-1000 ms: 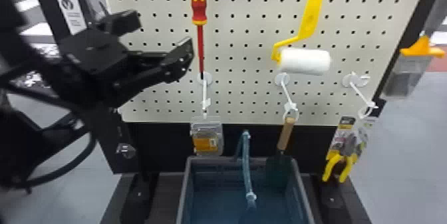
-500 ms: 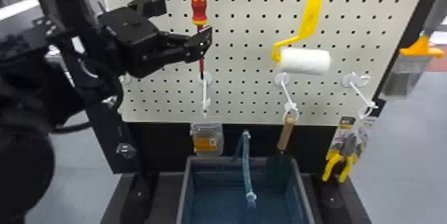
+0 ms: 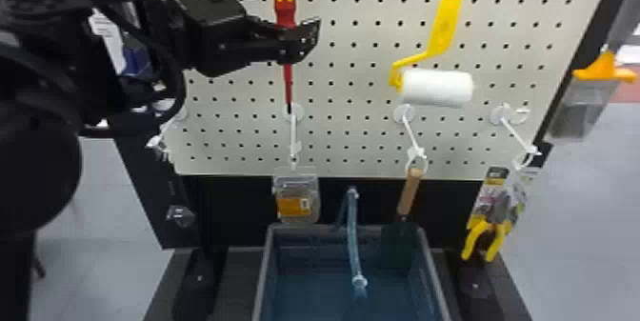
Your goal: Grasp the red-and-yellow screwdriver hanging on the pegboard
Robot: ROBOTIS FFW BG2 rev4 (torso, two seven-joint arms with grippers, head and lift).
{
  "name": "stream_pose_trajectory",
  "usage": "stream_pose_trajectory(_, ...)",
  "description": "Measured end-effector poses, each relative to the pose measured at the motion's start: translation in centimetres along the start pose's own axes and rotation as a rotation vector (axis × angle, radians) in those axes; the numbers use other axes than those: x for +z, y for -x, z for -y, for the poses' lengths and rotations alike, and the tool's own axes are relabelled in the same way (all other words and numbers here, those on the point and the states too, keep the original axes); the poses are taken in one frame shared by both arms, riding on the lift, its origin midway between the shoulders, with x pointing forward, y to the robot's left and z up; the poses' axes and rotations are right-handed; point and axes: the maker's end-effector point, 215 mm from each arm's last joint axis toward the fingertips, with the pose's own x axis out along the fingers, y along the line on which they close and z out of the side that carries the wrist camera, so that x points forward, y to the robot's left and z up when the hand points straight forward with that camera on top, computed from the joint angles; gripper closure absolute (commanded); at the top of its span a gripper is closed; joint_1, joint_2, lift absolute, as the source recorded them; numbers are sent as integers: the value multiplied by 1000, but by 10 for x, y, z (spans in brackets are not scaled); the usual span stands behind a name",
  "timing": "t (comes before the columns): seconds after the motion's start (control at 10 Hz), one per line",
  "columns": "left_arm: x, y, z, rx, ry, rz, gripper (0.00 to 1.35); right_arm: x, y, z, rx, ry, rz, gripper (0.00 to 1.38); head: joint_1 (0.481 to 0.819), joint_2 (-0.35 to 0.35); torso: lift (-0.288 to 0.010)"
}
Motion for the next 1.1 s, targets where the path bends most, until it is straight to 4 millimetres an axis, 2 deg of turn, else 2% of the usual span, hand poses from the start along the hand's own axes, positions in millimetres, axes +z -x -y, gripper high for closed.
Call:
stream_pose_trajectory(0.2, -6, -3, 9, -48, 81, -22, 144, 6, -2, 0, 5, 8, 11, 217, 549, 0, -100)
stream_pose_trajectory(0.4, 5, -2, 22, -62, 116, 7, 144, 10, -4, 0, 10, 14, 15, 217, 549, 0, -100)
stream_pose_trajectory(0.7, 16, 3, 27, -48, 171, 43, 171, 10, -6, -1, 11, 16, 18, 217, 549, 0, -100)
stream_pose_trajectory(0.8, 21, 3, 28, -55, 171, 51, 323, 11, -6, -1, 12, 17, 19, 217, 549, 0, -100)
stream_pose_trajectory(0.9, 25, 3, 28, -55, 165, 55, 619, 11, -8, -1, 12, 19, 21, 217, 549, 0, -100)
stream_pose_trajectory(1.1, 26, 2, 29, -55, 170, 54, 845, 11, -9, -1, 14, 20, 21, 217, 549, 0, -100)
